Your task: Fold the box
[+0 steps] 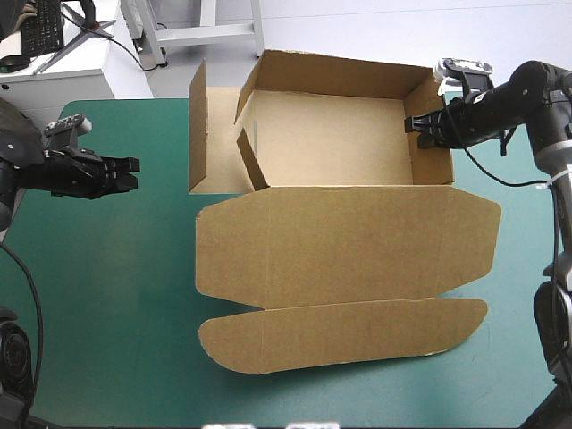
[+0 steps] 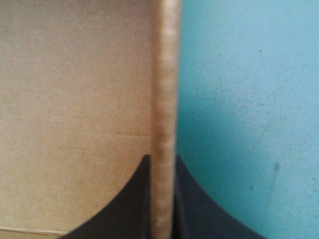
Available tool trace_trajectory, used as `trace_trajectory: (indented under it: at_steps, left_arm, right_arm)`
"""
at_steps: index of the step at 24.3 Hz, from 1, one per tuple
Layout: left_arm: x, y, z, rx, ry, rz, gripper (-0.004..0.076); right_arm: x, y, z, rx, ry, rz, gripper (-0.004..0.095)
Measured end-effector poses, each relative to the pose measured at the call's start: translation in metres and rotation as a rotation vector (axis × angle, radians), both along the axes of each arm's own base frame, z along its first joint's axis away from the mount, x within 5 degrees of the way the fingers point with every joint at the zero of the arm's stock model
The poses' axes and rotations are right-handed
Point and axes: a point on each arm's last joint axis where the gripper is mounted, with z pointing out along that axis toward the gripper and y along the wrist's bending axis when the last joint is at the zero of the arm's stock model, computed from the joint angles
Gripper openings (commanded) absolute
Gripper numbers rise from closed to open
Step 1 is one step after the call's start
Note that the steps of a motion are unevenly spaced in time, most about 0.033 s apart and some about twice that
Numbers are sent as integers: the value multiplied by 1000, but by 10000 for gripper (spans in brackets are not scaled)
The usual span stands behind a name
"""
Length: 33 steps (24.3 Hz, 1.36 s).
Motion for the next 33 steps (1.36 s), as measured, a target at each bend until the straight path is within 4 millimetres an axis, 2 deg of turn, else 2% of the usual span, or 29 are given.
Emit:
trace_trajectory:
  at_steps: [2,5,14,18,21,25,33]
  left_arm:
    - [1,-9,1,-14,-16,-44,401]
    - [2,-22,4,-55,-42,-78,471]
    - [5,-31,9,-138,-69,-65,461]
    - [3,-42,19,-275,-107,-139,461]
    - [-1,-51,27,-376,-137,-232,459]
    - [-5,-52,31,-379,-159,-254,412]
    - [-20,-55,49,-363,-212,-271,388]
  right_arm:
    - [0,1,1,9,-1,3,-1]
    - [0,1,1,12,-1,4,-1]
    - [-1,4,2,44,-1,13,-1]
    - [-1,22,-2,40,8,64,-1]
    - [7,39,-17,47,58,88,-1]
    - [14,54,-32,34,86,103,0]
    - [15,71,-33,18,59,97,0]
